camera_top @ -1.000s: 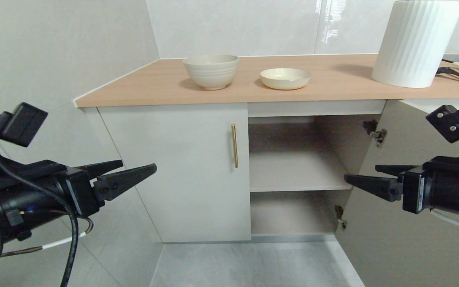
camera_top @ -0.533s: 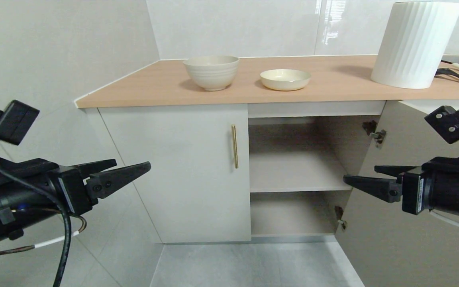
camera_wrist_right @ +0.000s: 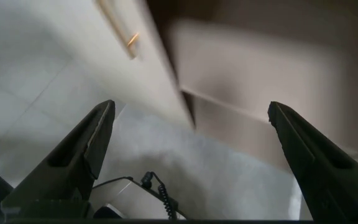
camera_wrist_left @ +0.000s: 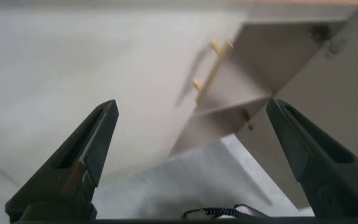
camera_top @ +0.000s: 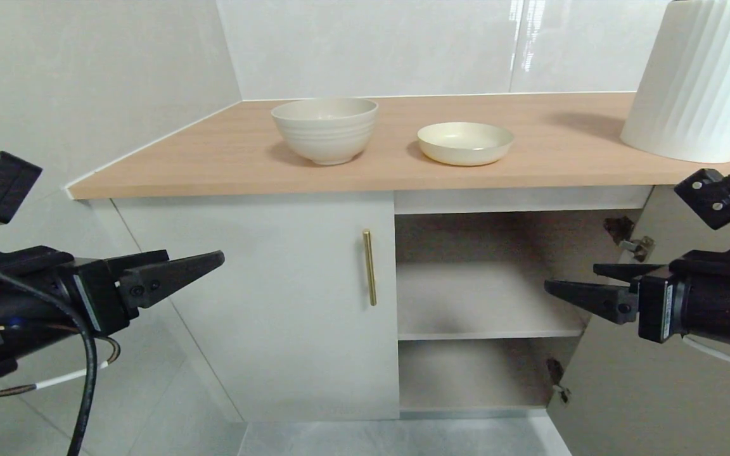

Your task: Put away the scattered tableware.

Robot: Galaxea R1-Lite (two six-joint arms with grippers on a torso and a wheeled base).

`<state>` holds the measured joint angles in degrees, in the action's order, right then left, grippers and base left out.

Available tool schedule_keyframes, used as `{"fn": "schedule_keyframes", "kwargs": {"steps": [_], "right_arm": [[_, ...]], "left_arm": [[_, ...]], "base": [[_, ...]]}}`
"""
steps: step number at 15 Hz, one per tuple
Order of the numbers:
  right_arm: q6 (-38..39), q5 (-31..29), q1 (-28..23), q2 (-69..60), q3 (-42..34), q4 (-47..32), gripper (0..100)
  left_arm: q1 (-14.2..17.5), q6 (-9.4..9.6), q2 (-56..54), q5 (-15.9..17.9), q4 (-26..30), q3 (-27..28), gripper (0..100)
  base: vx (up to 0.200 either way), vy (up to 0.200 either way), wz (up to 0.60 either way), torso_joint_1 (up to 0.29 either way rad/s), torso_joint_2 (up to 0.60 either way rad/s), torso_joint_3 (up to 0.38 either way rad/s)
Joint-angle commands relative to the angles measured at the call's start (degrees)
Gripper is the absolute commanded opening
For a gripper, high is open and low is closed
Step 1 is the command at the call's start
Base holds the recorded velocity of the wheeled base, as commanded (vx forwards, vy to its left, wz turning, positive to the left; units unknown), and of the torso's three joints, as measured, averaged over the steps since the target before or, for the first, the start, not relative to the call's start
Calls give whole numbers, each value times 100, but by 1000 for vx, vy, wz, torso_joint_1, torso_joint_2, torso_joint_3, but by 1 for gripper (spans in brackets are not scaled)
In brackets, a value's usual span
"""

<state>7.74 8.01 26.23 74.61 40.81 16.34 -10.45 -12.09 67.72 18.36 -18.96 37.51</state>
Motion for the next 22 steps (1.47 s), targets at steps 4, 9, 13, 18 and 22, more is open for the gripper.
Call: {"fn": "schedule_keyframes", "kwargs": {"steps": [4,9,13,18,22], "right_arm": [[-45,544,-13,-421,-346,124,100],[-53,535,-13,-438,-364,186,100],[-53,535,-13,-438,-364,195,100],[-53,535,-31,-403,-372,195,100],[-62,535,-31,-385,-372,195,100]], "left_arm": [[8,-4,-286,71,-12,-24,100],[8,-4,-242,80,-3,-24,100],[8,-4,-224,89,-3,-24,100],[8,-4,-145,89,6,-42,100],[8,-4,-66,98,6,-51,100]], "base": [[0,0,0,0,0,0],[0,0,0,0,0,0],[0,0,0,32,-176,-134],[0,0,0,114,-417,-313],[0,0,0,165,-465,-303]]}}
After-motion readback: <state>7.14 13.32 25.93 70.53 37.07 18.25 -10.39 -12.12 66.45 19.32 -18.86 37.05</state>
